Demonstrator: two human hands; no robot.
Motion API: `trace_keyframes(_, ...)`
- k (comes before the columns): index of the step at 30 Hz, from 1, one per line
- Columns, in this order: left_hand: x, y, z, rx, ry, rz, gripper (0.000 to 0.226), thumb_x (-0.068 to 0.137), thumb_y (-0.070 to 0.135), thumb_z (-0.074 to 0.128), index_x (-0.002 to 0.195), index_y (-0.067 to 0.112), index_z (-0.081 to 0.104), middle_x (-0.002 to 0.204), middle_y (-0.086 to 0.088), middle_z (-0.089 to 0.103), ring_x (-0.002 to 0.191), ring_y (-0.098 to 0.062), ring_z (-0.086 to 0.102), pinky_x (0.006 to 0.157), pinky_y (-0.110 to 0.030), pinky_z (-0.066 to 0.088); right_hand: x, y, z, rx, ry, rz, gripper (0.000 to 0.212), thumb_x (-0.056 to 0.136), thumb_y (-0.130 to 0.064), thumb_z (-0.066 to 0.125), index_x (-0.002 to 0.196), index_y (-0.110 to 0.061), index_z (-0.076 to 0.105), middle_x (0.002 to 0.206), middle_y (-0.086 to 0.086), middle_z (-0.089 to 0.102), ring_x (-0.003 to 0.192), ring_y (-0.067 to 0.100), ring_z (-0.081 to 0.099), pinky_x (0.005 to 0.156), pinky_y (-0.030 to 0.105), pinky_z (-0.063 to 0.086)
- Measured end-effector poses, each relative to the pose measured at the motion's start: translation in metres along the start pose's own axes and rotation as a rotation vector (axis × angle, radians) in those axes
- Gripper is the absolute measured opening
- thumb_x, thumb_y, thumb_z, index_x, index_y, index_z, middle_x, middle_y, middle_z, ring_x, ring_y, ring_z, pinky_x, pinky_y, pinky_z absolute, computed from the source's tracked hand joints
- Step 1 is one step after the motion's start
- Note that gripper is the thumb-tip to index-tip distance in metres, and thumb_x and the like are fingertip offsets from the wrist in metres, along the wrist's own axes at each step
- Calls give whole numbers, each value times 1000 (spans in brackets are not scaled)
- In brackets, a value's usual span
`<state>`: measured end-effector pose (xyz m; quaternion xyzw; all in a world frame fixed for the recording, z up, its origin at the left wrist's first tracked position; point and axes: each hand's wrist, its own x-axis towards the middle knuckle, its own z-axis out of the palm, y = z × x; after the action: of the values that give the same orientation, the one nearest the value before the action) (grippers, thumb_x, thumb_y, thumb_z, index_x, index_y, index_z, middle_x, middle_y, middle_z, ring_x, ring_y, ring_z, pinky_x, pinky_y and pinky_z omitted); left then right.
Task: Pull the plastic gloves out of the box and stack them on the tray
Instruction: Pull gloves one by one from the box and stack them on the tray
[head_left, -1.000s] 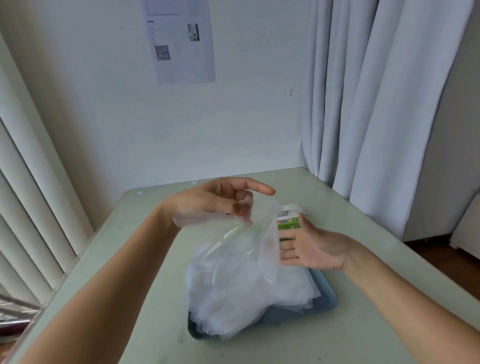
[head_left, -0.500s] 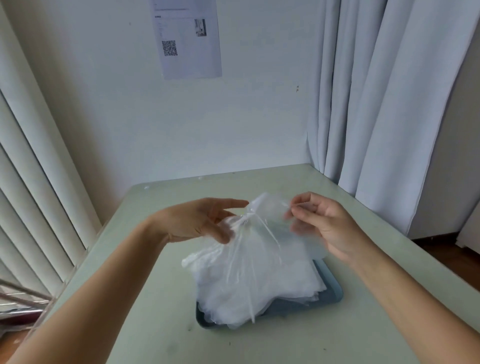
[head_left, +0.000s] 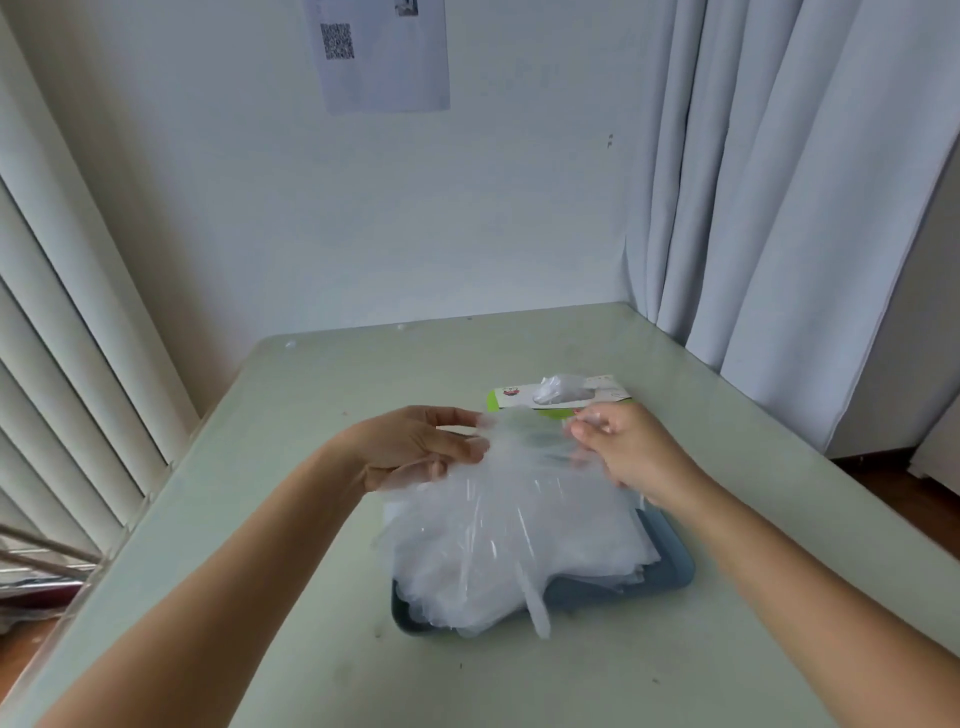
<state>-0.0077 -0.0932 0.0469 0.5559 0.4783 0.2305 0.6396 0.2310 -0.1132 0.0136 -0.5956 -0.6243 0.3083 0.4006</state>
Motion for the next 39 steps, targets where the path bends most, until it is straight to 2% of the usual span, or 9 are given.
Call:
trace_keyframes(5, 11, -19, -3, 481, 325, 75, 70, 74, -5, 73, 134, 22, 49, 116, -4, 58, 77, -17, 57, 56, -16, 46, 11, 35, 21, -392, -64, -4, 18, 95, -13, 47, 83, -16, 60, 67, -5, 64, 52, 10, 53, 55, 24, 40)
trace_keyframes(9, 9, -30, 17, 941, 552, 350, 70, 82, 7, 65, 144, 19, 36, 141, -7, 41, 120, -23, 50, 97, -23, 39, 14, 53, 31, -470, -24, -7, 18, 93, -12, 48, 86, -6, 63, 87, 5, 66, 85, 25, 58, 68, 30, 38)
trace_keyframes(15, -6, -49, 96, 1051, 277, 582, 43, 97, 24, 48, 138, 13, 47, 145, -2, 44, 129, -19, 45, 107, -24, 32, 16, 52, 27, -424, -6, 28, 19, 96, -13, 44, 86, -7, 60, 91, 9, 65, 86, 27, 59, 71, 31, 43)
trace_keyframes(21, 6, -71, 113, 1233, 52, 411, 26, 95, 20, 44, 108, 4, 60, 117, -13, 58, 107, -31, 55, 91, -35, 43, 13, 46, 19, -532, -31, 49, 14, 96, -18, 47, 95, -10, 59, 100, 6, 66, 96, 28, 59, 77, 32, 44)
trace_keyframes(25, 8, -71, 107, 1177, 23, 443, 25, 94, 18, 45, 106, 5, 63, 115, -12, 60, 105, -28, 55, 92, -34, 43, -2, 40, 21, -591, 188, -311, 21, 89, -9, 60, 110, -6, 58, 112, 9, 58, 103, 27, 53, 83, 33, 38)
trace_keyframes(28, 7, -70, 108, 1223, 26, 442, 27, 94, 15, 44, 110, 4, 62, 117, -13, 59, 106, -29, 55, 92, -36, 41, -19, 33, 29, -462, -57, -424, 31, 89, 1, 55, 117, -9, 63, 119, 5, 63, 102, 9, 53, 90, 23, 36)
trace_keyframes(31, 0, -67, 107, 1242, 4, 425, 27, 93, 12, 43, 111, 3, 60, 119, -14, 59, 107, -30, 55, 90, -35, 41, -29, 43, 32, -490, -448, -318, 49, 93, -13, 59, 139, -9, 45, 149, 10, 40, 138, 18, 34, 113, 26, 23)
trace_keyframes(35, -21, -59, 95, 1253, -59, 358, 24, 94, 20, 45, 107, 11, 63, 113, -8, 60, 106, -24, 55, 93, -34, 40, -27, 56, 21, -693, -560, -227, 52, 102, -41, 30, 150, -38, 10, 160, -7, -5, 146, 12, -12, 117, 27, -7)
trace_keyframes(39, -47, -36, 69, 1496, 82, -31, 19, 88, 38, 53, 91, 22, 63, 88, 1, 55, 85, -18, 50, 71, -25, 35, -30, 60, 20, -803, -600, -181, 62, 94, -62, 21, 148, -46, -5, 157, -13, -19, 144, 13, -22, 114, 30, -13)
